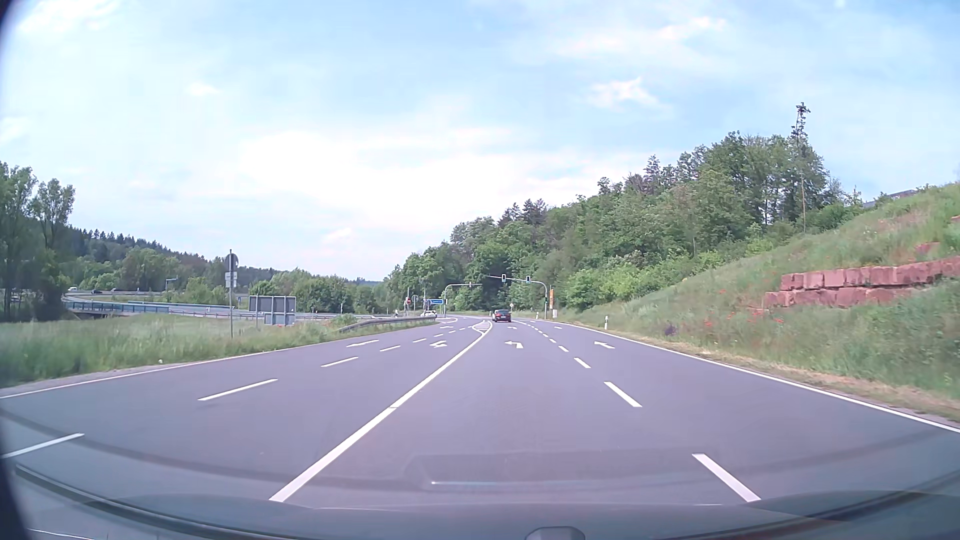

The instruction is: Follow the waypoints while adhering to traffic rules and regulations

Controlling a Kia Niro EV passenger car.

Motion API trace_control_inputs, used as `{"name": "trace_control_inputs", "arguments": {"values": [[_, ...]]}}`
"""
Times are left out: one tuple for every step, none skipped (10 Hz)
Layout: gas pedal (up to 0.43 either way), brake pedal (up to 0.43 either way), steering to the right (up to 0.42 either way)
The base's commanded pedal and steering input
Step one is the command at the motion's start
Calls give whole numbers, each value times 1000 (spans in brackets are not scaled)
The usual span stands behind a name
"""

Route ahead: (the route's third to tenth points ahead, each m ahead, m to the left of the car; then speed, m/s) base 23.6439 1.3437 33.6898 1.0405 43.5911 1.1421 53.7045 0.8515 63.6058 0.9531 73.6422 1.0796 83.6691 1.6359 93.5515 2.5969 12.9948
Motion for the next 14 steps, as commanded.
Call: {"name": "trace_control_inputs", "arguments": {"values": [[67, 0, 5], [67, 0, 5], [67, 0, 4], [67, 0, 4], [67, 0, 3], [67, 0, 3], [67, 0, 3], [67, 0, 3], [67, 0, 3], [59, 0, 3], [59, 0, 3], [59, 0, 2], [47, 0, 3], [39, 0, 2]]}}
